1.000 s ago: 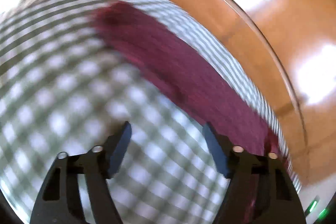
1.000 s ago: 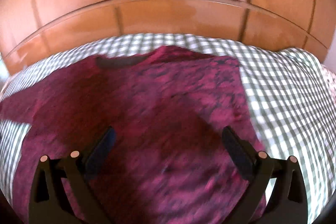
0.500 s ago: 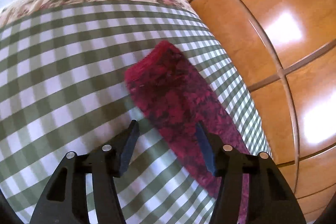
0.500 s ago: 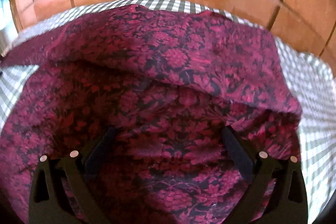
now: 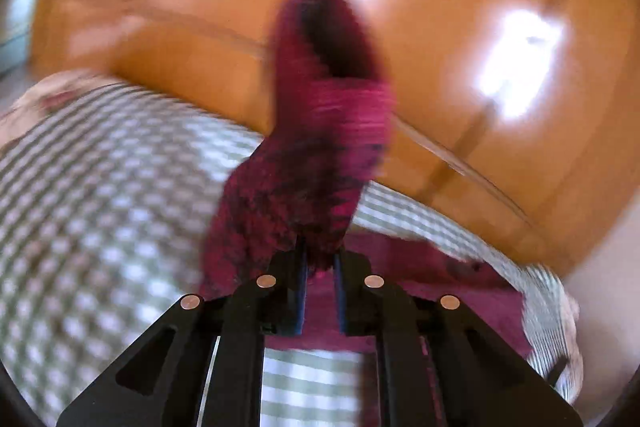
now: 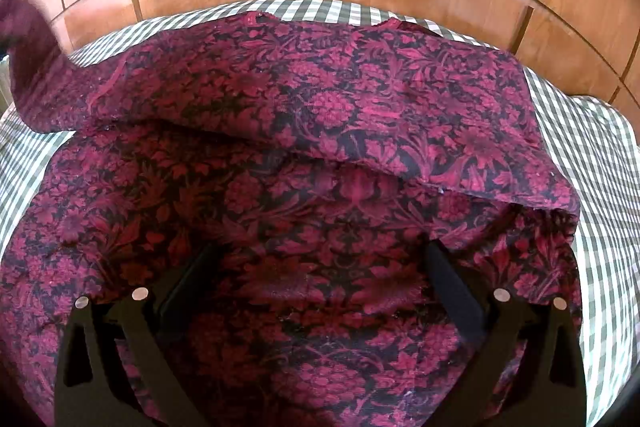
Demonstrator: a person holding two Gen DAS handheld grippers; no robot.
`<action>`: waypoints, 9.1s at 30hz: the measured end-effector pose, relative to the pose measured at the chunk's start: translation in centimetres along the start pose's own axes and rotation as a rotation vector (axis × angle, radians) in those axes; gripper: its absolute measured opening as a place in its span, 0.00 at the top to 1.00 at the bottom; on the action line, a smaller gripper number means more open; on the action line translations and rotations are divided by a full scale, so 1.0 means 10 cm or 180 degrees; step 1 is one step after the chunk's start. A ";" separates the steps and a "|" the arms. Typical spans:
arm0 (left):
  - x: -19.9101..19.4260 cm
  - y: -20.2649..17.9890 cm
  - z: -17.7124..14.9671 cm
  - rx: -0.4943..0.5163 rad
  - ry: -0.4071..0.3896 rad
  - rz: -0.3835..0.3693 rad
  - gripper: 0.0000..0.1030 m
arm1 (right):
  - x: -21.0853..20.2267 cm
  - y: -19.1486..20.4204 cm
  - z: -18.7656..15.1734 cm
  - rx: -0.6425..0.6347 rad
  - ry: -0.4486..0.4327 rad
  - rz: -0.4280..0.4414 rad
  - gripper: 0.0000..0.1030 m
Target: Fold small clothes
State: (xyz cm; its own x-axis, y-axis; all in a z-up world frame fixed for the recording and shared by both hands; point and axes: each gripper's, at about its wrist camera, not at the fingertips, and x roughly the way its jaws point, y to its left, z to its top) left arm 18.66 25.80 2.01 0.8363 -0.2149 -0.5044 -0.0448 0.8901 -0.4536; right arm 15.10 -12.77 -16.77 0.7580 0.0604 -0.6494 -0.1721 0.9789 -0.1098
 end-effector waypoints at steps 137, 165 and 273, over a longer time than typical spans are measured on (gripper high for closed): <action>-0.43 -0.54 -1.92 0.0536 0.1079 0.0066 0.28 | -0.56 -1.09 0.21 0.0976 -0.0337 0.0171 0.02; -1.18 -0.54 -2.22 0.0454 0.1743 -0.1033 0.85 | -1.69 -0.83 -1.49 0.1140 0.0494 0.1853 0.78; 0.40 -0.74 -0.48 0.0819 0.0988 -0.0346 0.87 | -0.84 -1.42 0.39 0.1050 -0.0209 0.0012 0.90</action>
State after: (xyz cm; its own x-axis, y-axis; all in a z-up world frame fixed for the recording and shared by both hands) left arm 19.72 16.44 -0.15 0.6225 -0.3891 -0.6790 0.2055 0.9185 -0.3378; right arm 13.67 -26.42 -6.83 0.7985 0.0661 -0.5983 0.0298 0.9884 0.1490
